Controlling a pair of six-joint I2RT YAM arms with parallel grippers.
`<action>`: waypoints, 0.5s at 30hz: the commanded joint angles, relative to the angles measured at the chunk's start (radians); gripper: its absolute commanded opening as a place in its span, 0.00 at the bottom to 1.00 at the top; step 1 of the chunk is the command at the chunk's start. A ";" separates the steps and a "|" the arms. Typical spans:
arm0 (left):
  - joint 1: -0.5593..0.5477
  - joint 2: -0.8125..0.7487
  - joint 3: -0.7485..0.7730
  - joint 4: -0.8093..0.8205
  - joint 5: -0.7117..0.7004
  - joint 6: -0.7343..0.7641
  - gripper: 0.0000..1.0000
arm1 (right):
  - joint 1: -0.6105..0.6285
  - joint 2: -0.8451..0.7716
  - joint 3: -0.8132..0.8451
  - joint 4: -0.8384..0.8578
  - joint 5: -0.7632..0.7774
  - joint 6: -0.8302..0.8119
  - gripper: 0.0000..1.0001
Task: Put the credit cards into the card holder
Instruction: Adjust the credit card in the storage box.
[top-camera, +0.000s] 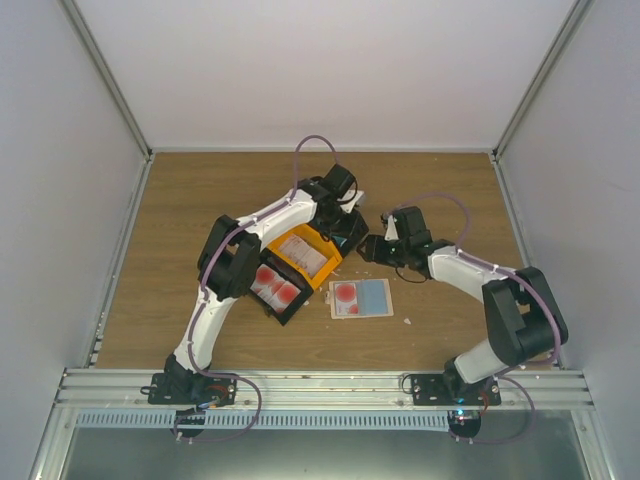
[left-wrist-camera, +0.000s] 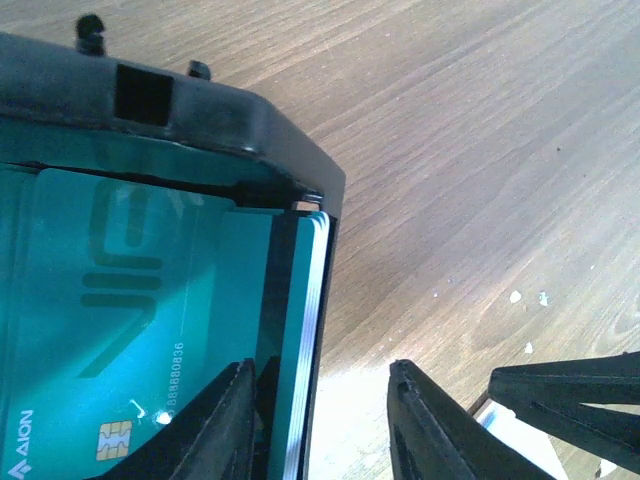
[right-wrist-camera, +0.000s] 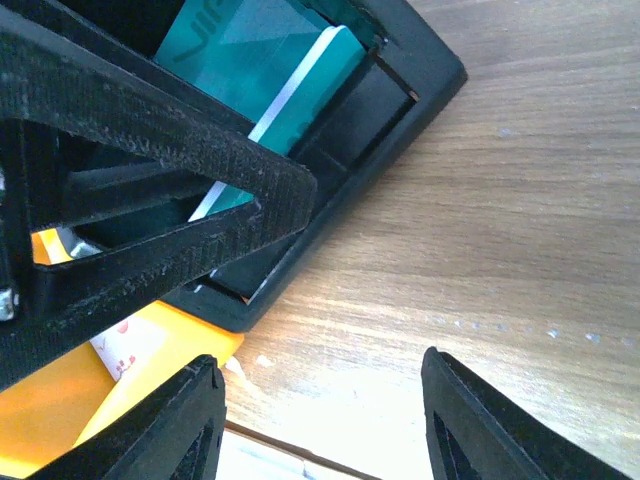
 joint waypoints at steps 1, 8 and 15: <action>-0.020 -0.036 -0.003 -0.004 -0.017 0.030 0.42 | -0.008 -0.043 -0.027 -0.031 0.048 -0.008 0.55; -0.034 -0.024 0.004 -0.024 -0.129 0.023 0.56 | -0.011 -0.066 -0.051 -0.040 0.069 -0.015 0.57; -0.051 -0.008 0.015 -0.053 -0.134 0.037 0.58 | -0.014 -0.076 -0.083 -0.043 0.080 -0.016 0.57</action>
